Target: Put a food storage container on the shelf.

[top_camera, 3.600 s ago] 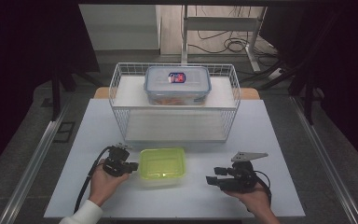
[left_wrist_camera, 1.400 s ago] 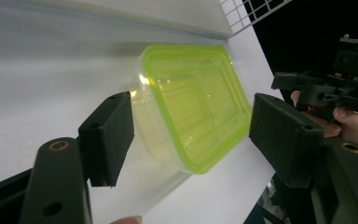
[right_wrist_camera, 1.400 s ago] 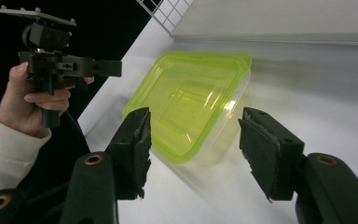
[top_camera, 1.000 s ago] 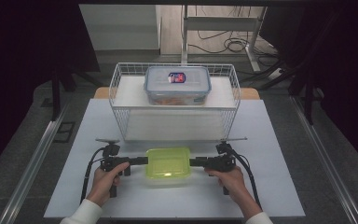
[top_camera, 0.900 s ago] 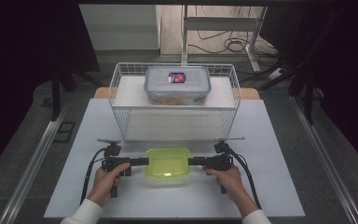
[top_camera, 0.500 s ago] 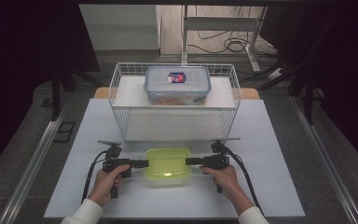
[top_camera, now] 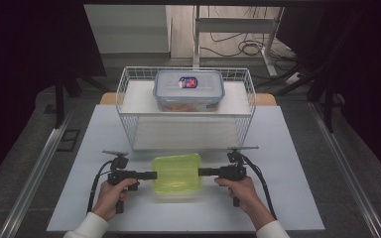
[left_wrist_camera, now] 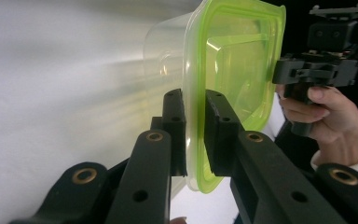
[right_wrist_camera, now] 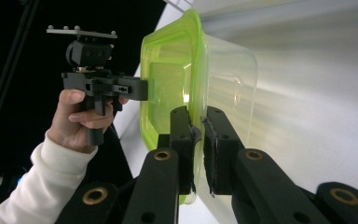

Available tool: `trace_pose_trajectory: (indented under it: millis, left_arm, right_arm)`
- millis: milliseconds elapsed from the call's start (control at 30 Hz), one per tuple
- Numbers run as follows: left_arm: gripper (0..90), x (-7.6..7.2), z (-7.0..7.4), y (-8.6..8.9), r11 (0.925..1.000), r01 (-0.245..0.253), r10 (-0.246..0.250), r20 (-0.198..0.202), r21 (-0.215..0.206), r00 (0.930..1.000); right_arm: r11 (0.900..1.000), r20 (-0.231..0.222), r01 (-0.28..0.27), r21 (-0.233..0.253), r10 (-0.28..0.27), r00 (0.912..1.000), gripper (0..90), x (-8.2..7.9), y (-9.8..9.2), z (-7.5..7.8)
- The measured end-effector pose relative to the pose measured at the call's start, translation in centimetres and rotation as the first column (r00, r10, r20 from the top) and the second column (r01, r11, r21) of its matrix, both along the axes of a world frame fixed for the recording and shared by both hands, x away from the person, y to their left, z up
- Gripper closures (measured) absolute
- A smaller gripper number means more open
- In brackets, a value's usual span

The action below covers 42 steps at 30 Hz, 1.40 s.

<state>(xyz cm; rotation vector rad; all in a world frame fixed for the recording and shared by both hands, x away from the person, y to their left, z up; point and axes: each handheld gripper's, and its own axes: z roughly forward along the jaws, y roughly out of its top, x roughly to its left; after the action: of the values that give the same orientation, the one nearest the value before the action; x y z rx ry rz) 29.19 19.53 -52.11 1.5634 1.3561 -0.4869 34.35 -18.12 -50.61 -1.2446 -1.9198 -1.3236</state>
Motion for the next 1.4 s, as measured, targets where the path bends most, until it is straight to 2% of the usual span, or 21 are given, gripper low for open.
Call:
trace_pose_trajectory:
  millis: [100,267,400,433,500,567,600,633,667,700,733,800,833,867,967,1133,1267,1300,1400]
  left_arm:
    - [80.9,-0.3,0.5,0.1,0.9999,0.012,-0.011,0.022,-0.011,0.9997]
    - [80.9,-0.9,1.9,0.1,0.9999,0.017,-0.017,0.074,0.003,0.9971]
    - [80.8,-1.3,3.0,-0.1,0.9998,0.018,-0.019,0.109,0.005,0.9938]
    - [80.8,-1.4,3.3,-0.1,0.9998,0.018,-0.019,0.116,0.008,0.9931]
    - [80.8,-1.5,3.9,-0.2,0.9998,0.017,-0.019,0.133,0.009,0.9910]
    - [80.8,-1.9,5.2,-0.2,0.9998,0.019,-0.021,0.159,0.008,0.9871]
    - [80.7,-1.9,5.2,-0.2,0.9998,0.019,-0.021,0.159,0.008,0.9871]
    - [80.7,-2.0,6.3,-0.2,0.9998,0.018,-0.019,0.178,0.008,0.9838]
    - [80.7,-2.0,6.3,-0.2,0.9998,0.018,-0.019,0.178,0.008,0.9838]
    - [80.7,-2.0,7.6,-0.1,0.9998,0.017,-0.019,0.200,0.009,0.9797]
    - [80.7,-2.0,7.6,-0.1,0.9998,0.017,-0.019,0.200,0.009,0.9797]
    - [80.7,-2.0,9.0,-0.1,0.9998,0.016,-0.018,0.219,0.011,0.9755]
    - [80.7,-1.9,10.6,-0.2,0.9998,0.016,-0.019,0.238,0.016,0.9711]
    - [80.8,-1.9,10.6,-0.2,0.9998,0.016,-0.019,0.238,0.016,0.9711]
    - [80.8,-1.6,12.8,-0.3,0.9995,0.016,-0.023,0.264,0.028,0.9642]
    - [80.8,-0.4,16.2,-0.6,0.9989,0.015,-0.028,0.299,0.044,0.9539]
    - [80.8,0.6,18.3,-0.7,0.9980,0.017,-0.035,0.318,0.061,0.9475]
    - [80.8,0.9,18.8,-0.7,0.9979,0.017,-0.036,0.322,0.063,0.9462]
    - [81.0,1.7,20.2,-0.8,0.9975,0.014,-0.037,0.334,0.070,0.9420]
  right_arm:
    - [1.000,0.022,-0.012,0.006,0.012,0.9997,82.4,-0.3,-0.2,0.5]
    - [1.000,0.073,-0.023,0.007,0.023,0.9971,82.5,-0.9,-0.2,2.1]
    - [1.000,0.091,-0.022,0.013,0.021,0.9956,82.5,-1.2,-0.3,2.7]
    - [1.000,0.111,-0.025,0.013,0.023,0.9935,82.5,-1.4,-0.4,3.4]
    - [1.000,0.113,-0.025,0.016,0.023,0.9934,82.5,-1.5,-0.5,3.6]
    - [0.999,0.136,-0.028,0.021,0.025,0.9904,82.5,-1.8,-0.6,4.7]
    - [0.999,0.146,-0.028,0.023,0.024,0.9890,82.5,-1.9,-0.6,5.2]
    - [0.999,0.159,-0.028,0.024,0.024,0.9870,82.5,-1.9,-0.6,5.7]
    - [0.999,0.159,-0.028,0.024,0.024,0.9870,82.5,-1.9,-0.6,5.7]
    - [0.999,0.182,-0.027,0.024,0.022,0.9831,82.5,-2.0,-0.5,6.9]
    - [0.999,0.182,-0.027,0.024,0.022,0.9831,82.5,-2.0,-0.5,6.9]
    - [0.999,0.201,-0.029,0.027,0.023,0.9793,82.5,-2.1,-0.5,8.3]
    - [0.999,0.230,-0.027,0.032,0.019,0.9731,82.5,-2.1,-0.5,9.8]
    - [0.999,0.230,-0.027,0.032,0.019,0.9731,82.5,-2.1,-0.5,9.8]
    - [0.999,0.262,-0.024,0.041,0.012,0.9649,82.5,-2.0,-0.6,11.8]
    - [0.999,0.301,-0.014,0.051,-0.002,0.9536,82.5,-1.4,-0.8,14.8]
    - [0.998,0.326,-0.004,0.064,-0.017,0.9452,82.5,-0.3,-1.0,17.1]
    - [0.998,0.326,-0.004,0.064,-0.017,0.9452,82.5,-0.3,-1.0,17.1]
    - [0.998,0.348,0.001,0.065,-0.024,0.9371,82.5,0.4,-1.0,18.6]
